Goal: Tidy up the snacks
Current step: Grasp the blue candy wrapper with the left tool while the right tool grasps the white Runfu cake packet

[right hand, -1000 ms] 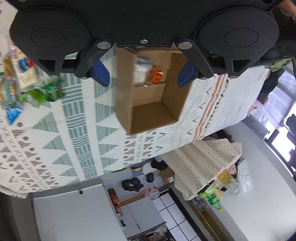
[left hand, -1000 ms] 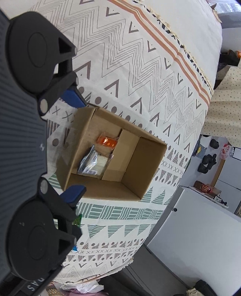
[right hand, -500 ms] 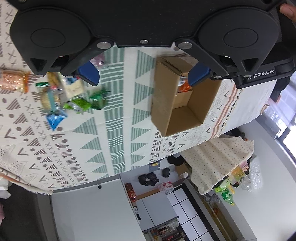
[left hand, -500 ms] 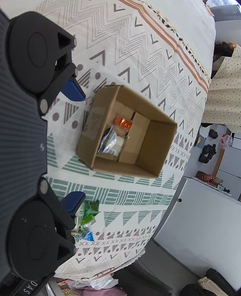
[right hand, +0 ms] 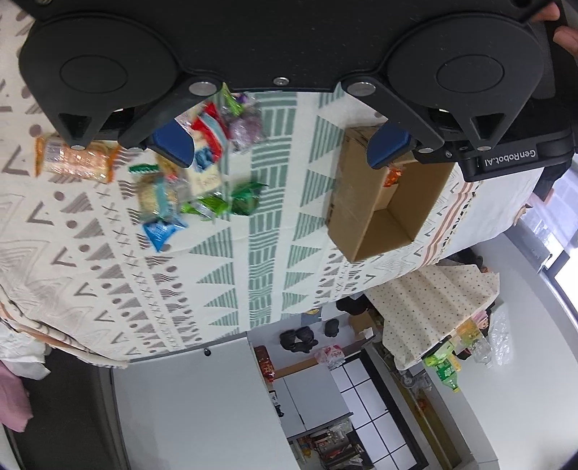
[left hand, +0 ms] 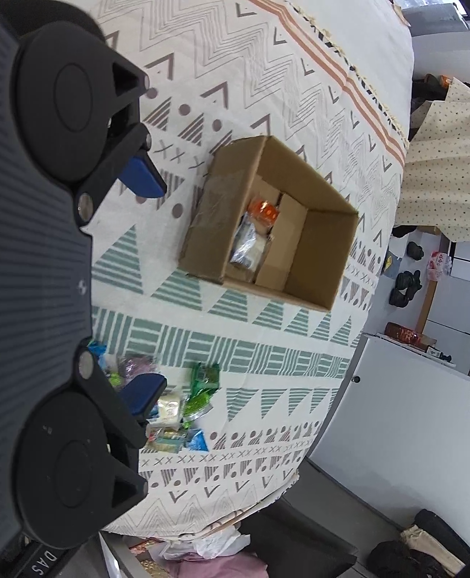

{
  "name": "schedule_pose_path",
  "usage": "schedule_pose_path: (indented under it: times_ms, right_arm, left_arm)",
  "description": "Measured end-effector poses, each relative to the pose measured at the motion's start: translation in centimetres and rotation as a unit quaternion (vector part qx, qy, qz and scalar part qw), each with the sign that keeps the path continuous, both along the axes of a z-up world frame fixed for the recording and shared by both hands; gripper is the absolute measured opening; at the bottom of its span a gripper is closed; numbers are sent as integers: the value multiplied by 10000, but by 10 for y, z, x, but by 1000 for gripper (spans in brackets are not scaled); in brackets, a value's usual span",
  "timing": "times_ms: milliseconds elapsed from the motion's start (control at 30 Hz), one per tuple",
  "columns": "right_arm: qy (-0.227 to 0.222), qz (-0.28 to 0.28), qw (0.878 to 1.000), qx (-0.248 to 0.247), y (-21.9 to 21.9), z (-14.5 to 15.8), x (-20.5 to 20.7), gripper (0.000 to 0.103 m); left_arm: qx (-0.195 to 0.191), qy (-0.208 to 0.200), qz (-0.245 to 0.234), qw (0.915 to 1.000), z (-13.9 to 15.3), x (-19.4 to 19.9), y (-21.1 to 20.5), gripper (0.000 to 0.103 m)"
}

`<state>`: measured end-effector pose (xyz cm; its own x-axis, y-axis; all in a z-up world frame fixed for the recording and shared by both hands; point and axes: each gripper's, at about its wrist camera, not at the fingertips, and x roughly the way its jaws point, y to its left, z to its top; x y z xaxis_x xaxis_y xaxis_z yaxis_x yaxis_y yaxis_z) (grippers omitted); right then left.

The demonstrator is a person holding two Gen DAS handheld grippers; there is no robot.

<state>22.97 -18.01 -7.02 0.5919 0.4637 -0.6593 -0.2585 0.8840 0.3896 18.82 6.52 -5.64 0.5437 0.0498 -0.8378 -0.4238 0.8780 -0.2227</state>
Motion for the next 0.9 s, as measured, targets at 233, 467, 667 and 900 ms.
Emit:
schedule_pose_path:
  times_ms: [233, 467, 667, 900]
  right_arm:
    - [86, -73, 9999, 46, -29, -8, -8, 103]
    - [100, -238, 9996, 96, -59, -14, -13, 103]
    - [201, -343, 9992, 106, -79, -25, -16, 103]
    - [452, -394, 9979, 239, -95, -44, -16, 96]
  left_arm:
    - [-44, -6, -54, 10000, -1, -7, -20, 103]
    - [47, 20, -65, 10000, -8, -12, -40, 103]
    - [-58, 127, -48, 9999, -22, -17, -52, 102]
    - [-151, 238, -51, 9996, -41, -20, -64, 100]
